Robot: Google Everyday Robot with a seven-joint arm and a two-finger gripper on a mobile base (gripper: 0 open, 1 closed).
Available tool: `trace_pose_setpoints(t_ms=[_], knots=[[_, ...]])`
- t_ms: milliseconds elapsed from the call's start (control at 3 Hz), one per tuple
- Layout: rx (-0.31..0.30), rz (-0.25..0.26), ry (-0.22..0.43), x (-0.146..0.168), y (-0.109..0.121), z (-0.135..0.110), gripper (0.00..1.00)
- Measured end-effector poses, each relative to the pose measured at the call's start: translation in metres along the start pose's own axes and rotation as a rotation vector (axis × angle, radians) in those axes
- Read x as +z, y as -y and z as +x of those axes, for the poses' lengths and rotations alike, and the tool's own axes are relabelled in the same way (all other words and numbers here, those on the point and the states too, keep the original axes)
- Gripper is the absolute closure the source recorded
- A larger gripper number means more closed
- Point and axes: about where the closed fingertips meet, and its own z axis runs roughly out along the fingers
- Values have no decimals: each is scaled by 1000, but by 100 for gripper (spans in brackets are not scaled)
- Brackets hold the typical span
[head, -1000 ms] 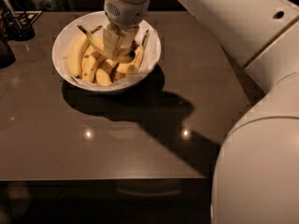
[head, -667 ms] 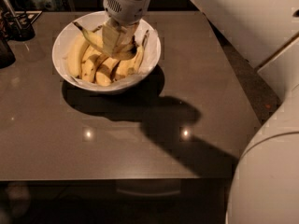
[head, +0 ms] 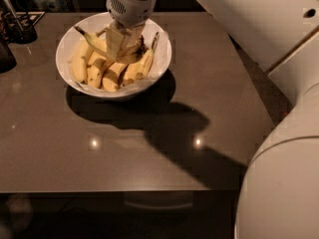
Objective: Pick banana from white bowl
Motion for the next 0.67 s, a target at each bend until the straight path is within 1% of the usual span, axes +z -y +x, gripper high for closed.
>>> trace_pose_setpoints(t_ms=[333,667], knots=[[-11,-56,40,-11,-13,12,100],[-9,-110,88,-26,-30,32,100]])
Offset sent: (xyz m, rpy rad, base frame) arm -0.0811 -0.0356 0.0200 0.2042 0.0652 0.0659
